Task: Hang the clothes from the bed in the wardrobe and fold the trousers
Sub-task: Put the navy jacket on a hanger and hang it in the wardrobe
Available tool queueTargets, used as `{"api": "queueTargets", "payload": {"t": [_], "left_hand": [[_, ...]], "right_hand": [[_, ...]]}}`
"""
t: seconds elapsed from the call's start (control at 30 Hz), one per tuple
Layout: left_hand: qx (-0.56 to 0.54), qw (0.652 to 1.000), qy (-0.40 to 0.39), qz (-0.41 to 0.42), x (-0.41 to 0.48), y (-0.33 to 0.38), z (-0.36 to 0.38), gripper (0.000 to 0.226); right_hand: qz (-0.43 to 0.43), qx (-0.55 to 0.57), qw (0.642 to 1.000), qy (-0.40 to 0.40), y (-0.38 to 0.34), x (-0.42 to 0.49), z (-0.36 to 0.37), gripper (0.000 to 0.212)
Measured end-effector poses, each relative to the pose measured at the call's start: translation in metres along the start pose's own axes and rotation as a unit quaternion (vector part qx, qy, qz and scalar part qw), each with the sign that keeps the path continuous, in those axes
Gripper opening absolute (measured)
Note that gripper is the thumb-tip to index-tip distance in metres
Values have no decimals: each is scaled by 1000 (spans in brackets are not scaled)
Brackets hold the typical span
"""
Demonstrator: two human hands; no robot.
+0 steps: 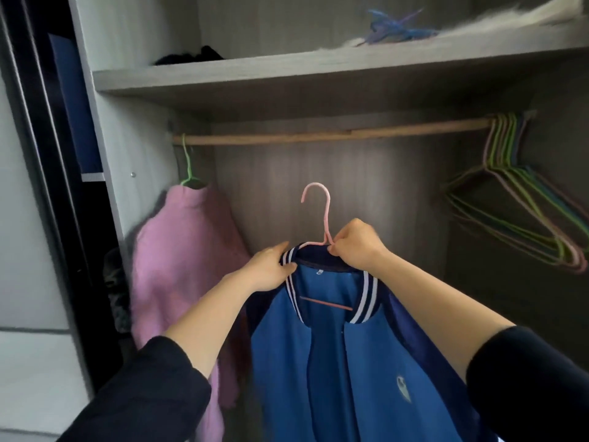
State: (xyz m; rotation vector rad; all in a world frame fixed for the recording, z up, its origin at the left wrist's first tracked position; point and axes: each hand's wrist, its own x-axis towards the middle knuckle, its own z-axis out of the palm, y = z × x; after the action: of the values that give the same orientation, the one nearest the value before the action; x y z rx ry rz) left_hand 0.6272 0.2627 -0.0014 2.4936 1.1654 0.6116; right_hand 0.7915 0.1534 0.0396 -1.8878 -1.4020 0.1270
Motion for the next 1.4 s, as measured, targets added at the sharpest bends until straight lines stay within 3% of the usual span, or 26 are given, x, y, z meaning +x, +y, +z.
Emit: {"api": "queueTargets", "payload": {"t": [0.27, 0.43, 0.5, 0.6, 0.73, 1.0, 1.13, 1.4], "left_hand": [[75, 984, 148, 58, 97, -33, -85, 64], [133, 933, 315, 107, 137, -43, -144, 71], [160, 919, 344, 108, 152, -50, -165, 71], [201, 923, 317, 84, 168, -67, -187, 66], [204, 912, 331, 128, 176, -87, -198, 63], [53, 928, 322, 180, 182, -97, -217, 50], [-73, 947, 281, 140, 183, -101, -230, 37], [-145, 945, 251, 151, 176, -99, -237, 30]], "right_hand": [[47, 7, 996, 75, -56, 104, 14, 25], [21, 19, 991, 133, -96, 160, 7, 16], [5, 38, 989, 143, -110, 178, 7, 14], [15, 54, 990, 129, -127, 199, 19, 19], [38, 80, 992, 88, -134, 212, 50, 13], [47, 254, 966, -23, -143, 211, 95, 30], [5, 245, 969, -16, -155, 216, 111, 28], [-31, 300, 953, -21, -178, 221, 149, 27]]}}
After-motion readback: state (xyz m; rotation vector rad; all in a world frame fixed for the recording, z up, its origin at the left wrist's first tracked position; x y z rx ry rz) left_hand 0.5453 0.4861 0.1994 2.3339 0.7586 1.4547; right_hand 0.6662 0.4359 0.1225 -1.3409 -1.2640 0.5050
